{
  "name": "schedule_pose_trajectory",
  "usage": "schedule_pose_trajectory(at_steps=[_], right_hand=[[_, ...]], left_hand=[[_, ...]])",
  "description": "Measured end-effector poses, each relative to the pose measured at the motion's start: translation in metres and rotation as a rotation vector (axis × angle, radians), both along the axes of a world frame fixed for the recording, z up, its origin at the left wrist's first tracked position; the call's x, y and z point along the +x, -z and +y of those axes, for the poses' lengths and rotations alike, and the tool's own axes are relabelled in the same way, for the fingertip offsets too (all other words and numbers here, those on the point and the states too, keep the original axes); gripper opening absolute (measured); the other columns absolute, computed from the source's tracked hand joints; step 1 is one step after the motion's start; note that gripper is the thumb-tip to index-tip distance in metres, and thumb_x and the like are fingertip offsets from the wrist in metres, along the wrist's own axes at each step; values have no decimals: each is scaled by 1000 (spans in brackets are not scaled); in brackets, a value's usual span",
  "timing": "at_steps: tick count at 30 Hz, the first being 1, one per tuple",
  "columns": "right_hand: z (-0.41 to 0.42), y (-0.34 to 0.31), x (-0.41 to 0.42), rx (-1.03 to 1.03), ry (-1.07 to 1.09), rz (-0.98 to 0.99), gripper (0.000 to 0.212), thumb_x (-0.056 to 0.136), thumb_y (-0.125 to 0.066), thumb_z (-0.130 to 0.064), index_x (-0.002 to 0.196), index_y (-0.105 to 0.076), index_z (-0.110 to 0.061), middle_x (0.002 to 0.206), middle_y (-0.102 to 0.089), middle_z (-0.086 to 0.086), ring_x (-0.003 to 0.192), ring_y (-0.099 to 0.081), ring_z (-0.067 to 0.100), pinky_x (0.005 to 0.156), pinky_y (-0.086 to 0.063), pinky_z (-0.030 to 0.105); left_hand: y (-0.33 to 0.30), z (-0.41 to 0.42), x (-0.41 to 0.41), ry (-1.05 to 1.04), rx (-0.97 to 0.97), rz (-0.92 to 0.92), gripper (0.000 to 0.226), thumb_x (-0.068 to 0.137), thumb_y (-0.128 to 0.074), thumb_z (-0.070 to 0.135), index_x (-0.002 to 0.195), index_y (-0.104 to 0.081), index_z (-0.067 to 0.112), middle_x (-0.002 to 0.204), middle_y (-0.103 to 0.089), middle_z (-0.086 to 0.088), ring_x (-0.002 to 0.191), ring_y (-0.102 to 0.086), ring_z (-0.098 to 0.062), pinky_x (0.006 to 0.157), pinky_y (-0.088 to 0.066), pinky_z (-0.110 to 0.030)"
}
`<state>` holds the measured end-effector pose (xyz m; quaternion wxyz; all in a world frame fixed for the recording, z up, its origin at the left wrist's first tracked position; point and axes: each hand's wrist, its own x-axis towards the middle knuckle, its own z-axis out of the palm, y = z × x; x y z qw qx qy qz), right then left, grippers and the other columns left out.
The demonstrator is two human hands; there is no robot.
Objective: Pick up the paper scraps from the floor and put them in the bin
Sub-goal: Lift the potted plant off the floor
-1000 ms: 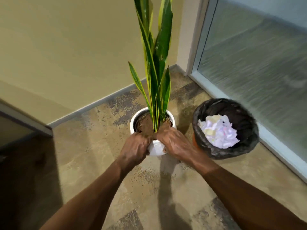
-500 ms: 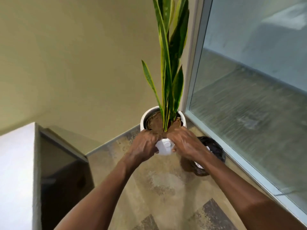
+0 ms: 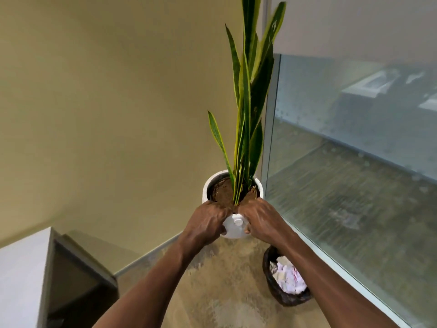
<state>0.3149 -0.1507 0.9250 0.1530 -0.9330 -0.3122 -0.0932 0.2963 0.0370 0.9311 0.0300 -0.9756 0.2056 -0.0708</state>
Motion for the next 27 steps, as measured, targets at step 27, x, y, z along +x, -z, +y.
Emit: schedule_pose_trajectory(at_steps=[27], right_hand=[[32, 180, 377, 30, 12, 150, 23, 52, -77, 3, 72, -68, -6, 72, -69, 12, 67, -66, 26, 66, -52, 33]], left_hand=[[148, 42, 394, 355, -145, 135, 20, 76, -57, 10, 90, -71, 15, 79, -71, -4, 69, -66, -26, 63, -52, -28]])
